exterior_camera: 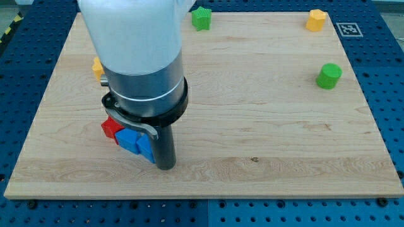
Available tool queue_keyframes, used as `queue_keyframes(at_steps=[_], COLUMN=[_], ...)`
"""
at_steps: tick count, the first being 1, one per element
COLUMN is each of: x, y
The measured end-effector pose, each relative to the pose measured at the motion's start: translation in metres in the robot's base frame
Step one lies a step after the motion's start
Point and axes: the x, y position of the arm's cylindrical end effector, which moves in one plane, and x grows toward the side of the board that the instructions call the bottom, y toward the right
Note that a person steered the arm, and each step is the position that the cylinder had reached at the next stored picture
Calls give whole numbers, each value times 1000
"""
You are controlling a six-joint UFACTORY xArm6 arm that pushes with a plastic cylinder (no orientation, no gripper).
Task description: Move your arm to the bottom of the red circle
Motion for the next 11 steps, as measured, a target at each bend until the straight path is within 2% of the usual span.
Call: queue_keyframes(at_steps=[1, 2, 3, 4, 5, 7, 8, 10, 11], x=[-18, -83, -168, -250, -287, -302, -320, -313, -315], y=[39, 81, 71, 14, -43, -59, -98, -119, -186])
